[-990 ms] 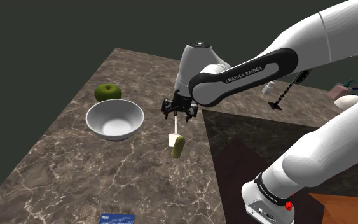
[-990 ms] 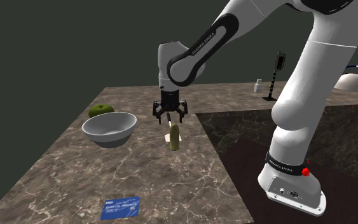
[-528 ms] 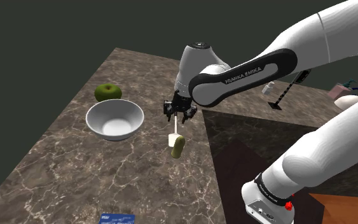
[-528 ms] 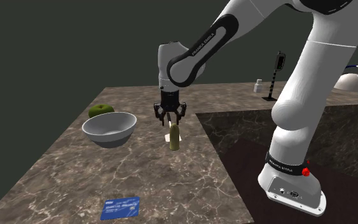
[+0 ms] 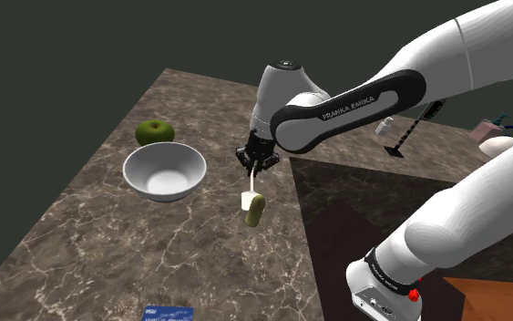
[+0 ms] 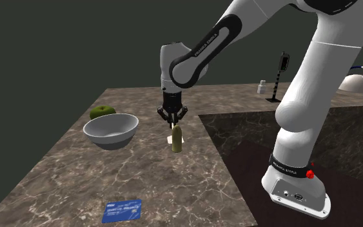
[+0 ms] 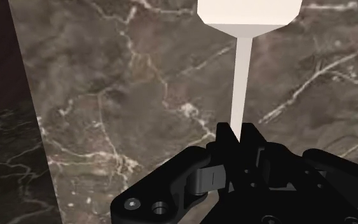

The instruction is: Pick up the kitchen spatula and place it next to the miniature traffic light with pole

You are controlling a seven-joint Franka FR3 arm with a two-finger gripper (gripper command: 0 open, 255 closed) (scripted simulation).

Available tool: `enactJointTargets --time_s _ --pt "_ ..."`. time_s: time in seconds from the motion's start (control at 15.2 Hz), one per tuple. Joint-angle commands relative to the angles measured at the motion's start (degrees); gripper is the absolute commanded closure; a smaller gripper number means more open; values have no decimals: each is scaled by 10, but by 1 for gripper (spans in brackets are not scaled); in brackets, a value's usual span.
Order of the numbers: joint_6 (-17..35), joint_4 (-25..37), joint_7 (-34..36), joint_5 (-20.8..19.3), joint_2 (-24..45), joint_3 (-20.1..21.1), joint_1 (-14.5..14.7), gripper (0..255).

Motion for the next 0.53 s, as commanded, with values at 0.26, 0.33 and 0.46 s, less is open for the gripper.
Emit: enactJointTargets --time_s 0.26,0.33,0.46 --pt "-34 12 -11 13 -23 -4 3 255" --pt "-42 16 -14 16 -29 -5 4 255" --pt "-59 23 -18 21 -39 -7 5 255"
